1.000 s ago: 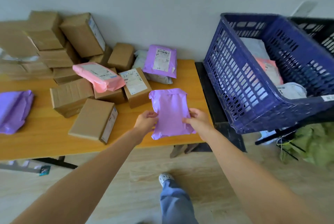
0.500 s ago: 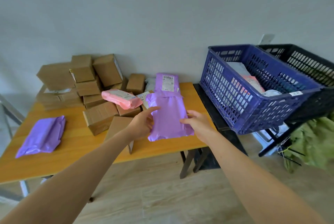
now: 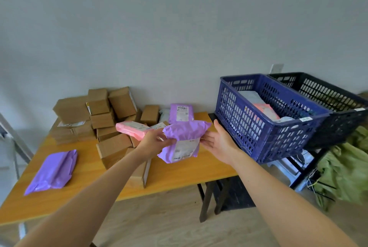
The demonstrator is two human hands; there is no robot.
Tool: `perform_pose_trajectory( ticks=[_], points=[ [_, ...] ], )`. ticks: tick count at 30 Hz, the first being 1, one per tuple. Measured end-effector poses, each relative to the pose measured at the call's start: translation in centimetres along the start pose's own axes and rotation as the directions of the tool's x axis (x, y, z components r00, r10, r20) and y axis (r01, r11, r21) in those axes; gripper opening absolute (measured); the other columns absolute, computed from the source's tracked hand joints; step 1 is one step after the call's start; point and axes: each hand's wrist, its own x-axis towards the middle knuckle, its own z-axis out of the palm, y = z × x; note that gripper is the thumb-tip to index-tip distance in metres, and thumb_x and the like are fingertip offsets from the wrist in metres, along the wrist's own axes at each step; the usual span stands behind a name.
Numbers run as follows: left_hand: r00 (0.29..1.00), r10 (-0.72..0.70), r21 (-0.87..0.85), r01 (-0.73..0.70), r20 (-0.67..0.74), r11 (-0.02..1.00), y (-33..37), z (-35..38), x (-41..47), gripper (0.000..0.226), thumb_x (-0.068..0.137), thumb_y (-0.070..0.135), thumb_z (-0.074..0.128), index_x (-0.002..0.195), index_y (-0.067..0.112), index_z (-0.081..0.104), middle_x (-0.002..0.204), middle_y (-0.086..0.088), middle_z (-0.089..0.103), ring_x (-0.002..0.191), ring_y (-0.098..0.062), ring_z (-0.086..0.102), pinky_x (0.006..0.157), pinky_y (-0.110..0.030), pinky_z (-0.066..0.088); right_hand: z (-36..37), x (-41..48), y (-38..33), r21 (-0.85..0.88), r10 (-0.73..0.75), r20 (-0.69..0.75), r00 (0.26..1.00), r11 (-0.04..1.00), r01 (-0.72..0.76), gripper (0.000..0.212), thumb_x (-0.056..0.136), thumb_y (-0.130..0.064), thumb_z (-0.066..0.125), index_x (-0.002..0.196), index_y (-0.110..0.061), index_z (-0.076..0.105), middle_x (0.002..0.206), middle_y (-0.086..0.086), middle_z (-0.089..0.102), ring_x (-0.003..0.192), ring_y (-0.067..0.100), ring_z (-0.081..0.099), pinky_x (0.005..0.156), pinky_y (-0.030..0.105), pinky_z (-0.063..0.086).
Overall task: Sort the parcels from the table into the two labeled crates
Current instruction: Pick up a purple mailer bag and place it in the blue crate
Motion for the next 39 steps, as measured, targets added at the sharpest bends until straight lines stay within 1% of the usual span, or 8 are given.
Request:
perform_pose_trajectory(
  ticks=[5,8,19,22,27,30,34,39],
  points=[
    [0.994,-0.109,-0.243,0.109,0.013,0.964,1.7,-0.3,-1.5,0.01,0.089,0.027,0.068,0.088,0.017,0.067,0.082,-0.009,0.064,0.076,-0.022,0.06,0.08,-0.037,0.056,0.0,-1.9,-0.4,-0.231,-0.069,0.071,0.995,0.969,0.083,0.034,0.101,-0.035,0.043,0.128,-0.021,0.055,0.128,-0.005,0.057,0.111,0.012,0.054,0.095,0.033,0.039],
    [0.982,-0.188,-0.332,0.181,0.011,0.926,2.8,-0.4,-2.0,0.027,0.092,0.033,0.064,0.104,0.009,0.067,0.1,-0.018,0.068,0.086,-0.026,0.064,0.086,-0.036,0.055,0.0,-3.0,-1.1,-0.367,-0.109,0.121,0.987,0.919,0.146,0.052,0.093,-0.007,0.055,0.141,-0.024,0.048,0.135,-0.011,0.055,0.115,0.011,0.052,0.093,0.032,0.041],
    [0.929,-0.354,-0.309,0.306,-0.111,0.901,6.8,-0.4,-2.9,0.049,0.089,0.061,0.053,0.087,0.014,0.066,0.092,-0.005,0.067,0.085,-0.021,0.062,0.097,-0.044,0.049,0.5,-4.2,-2.0,-0.216,-0.199,0.173,0.965,0.948,0.234,0.065,0.083,0.004,0.068,0.134,-0.033,0.052,0.101,-0.004,0.075,0.091,0.015,0.072,0.067,0.028,0.056],
    [0.94,-0.331,-0.358,0.337,0.078,0.871,7.3,-1.0,-3.8,0.058,0.068,0.081,0.057,0.098,0.032,0.068,0.101,0.003,0.072,0.099,-0.019,0.066,0.092,-0.042,0.05,0.7,-4.0,-2.0,-0.168,-0.244,0.105,0.964,0.951,0.259,0.064,0.083,0.005,0.068,0.136,-0.027,0.053,0.105,0.001,0.073,0.09,0.018,0.072,0.071,0.033,0.058],
    [0.983,-0.136,-0.277,0.165,0.122,0.946,6.4,-1.0,-3.7,0.042,0.068,0.03,0.087,0.104,0.035,0.066,0.098,0.009,0.074,0.092,-0.013,0.071,0.076,-0.033,0.059,0.5,-3.8,-2.6,-0.235,-0.28,0.047,0.959,0.93,0.283,0.064,0.082,-0.002,0.072,0.139,-0.021,0.049,0.114,0.003,0.067,0.096,0.016,0.069,0.08,0.034,0.057],
    [0.989,-0.151,-0.169,0.147,-0.006,0.974,6.5,-0.4,-3.4,0.03,0.07,0.019,0.085,0.096,0.022,0.069,0.094,0.002,0.074,0.084,-0.012,0.072,0.064,-0.021,0.057,0.8,-3.8,-2.7,-0.561,-0.405,0.061,0.912,0.742,0.367,0.076,0.08,-0.012,0.077,0.145,-0.021,0.039,0.139,0.0,0.049,0.114,0.006,0.05,0.088,0.02,0.045],
    [0.999,-0.049,0.416,0.049,-0.01,0.908,6.7,-0.4,-2.5,0.021,0.073,0.023,0.082,0.087,0.014,0.07,0.078,0.004,0.068,0.072,-0.01,0.064,0.059,-0.019,0.049,1.4,-3.7,-2.8,-0.863,-0.609,0.229,0.759,0.233,0.447,0.092,0.076,-0.023,0.081,0.151,-0.028,0.027,0.16,0.005,0.011,0.145,0.018,0.015,0.113,0.031,0.019],
    [0.995,0.038,0.683,-0.088,0.088,0.725,7.2,-0.1,-2.2,0.02,0.073,0.027,0.079,0.09,0.02,0.072,0.069,0.01,0.062,0.062,-0.006,0.056,0.053,-0.019,0.041,3.0,-3.9,-3.2,-0.833,-0.496,0.526,0.691,-0.136,0.537,0.076,0.077,-0.03,0.08,0.144,-0.024,0.044,0.155,0.001,0.032,0.142,0.02,0.028,0.112,0.035,0.023]
  ],
)
